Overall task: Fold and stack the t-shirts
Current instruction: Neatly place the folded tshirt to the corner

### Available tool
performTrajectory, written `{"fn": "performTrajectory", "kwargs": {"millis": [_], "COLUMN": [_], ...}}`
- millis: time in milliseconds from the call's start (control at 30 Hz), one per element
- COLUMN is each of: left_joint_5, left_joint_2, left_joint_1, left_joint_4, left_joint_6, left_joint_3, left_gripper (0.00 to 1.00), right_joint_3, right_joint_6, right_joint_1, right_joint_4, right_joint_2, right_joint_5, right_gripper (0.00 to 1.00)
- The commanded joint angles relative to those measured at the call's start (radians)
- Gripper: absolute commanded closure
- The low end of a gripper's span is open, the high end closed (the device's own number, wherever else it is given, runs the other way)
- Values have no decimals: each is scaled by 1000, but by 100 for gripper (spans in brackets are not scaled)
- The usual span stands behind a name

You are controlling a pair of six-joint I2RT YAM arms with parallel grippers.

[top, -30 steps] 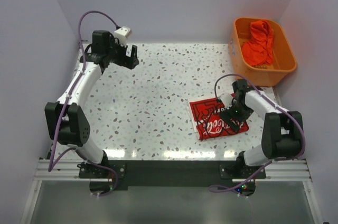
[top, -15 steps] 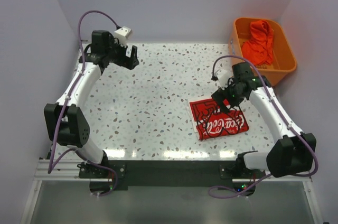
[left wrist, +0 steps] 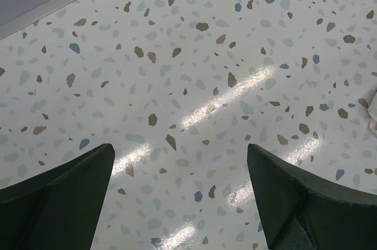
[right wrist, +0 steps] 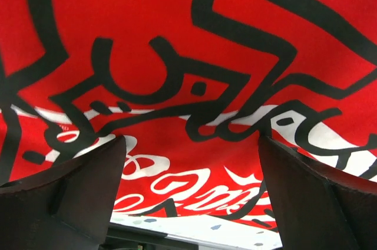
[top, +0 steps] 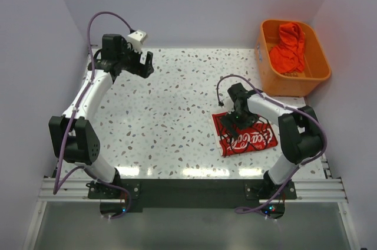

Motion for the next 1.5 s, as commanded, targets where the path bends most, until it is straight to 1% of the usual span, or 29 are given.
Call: {"fn": "performTrajectory", "kwargs": {"millis": [0,100,200,333,667,800,833,967,1133,1233,1333,1467], "left_joint_5": [-19,-31,-35,-37,-28,-22,-20,-15,-9,-8,-8,-8], "left_joint_2": [-36,-32,-24,-13,25,39,45,57,75,82,83,88], "left_joint_1": [10,10,13,19,25,25,25,25,25,25,25,25], "left_joint_4": [3,11,16,17,22,19,16,11,-1,-1,-6,-9], "left_joint_6": [39,51,60,71,72,66,63,51,30,17,10,3], "left_joint_3": [18,26,37,44,86,103,107,132,156,164,170,178], "left_gripper": [0,0,0,0,0,0,0,0,0,0,0,0], "right_joint_3": [16,2,-30,-61,-168,-200,-200,-185,-127,-119,-78,-44], "right_joint_6": [23,0,-24,-63,-188,-240,-256,-303,-355,-430,-477,-521], "right_joint_1": [5,-2,-36,-132,-300,-375,-419,-510,-622,-666,-718,-755], "right_joint_4": [6,8,34,37,55,86,91,112,134,180,180,189], "right_joint_2": [40,58,49,44,-60,-78,-75,-56,-10,0,44,72], "right_joint_5": [85,113,107,99,107,123,131,136,137,143,139,137], "right_gripper": [2,1,1,1,1,1,1,1,1,1,1,1]}}
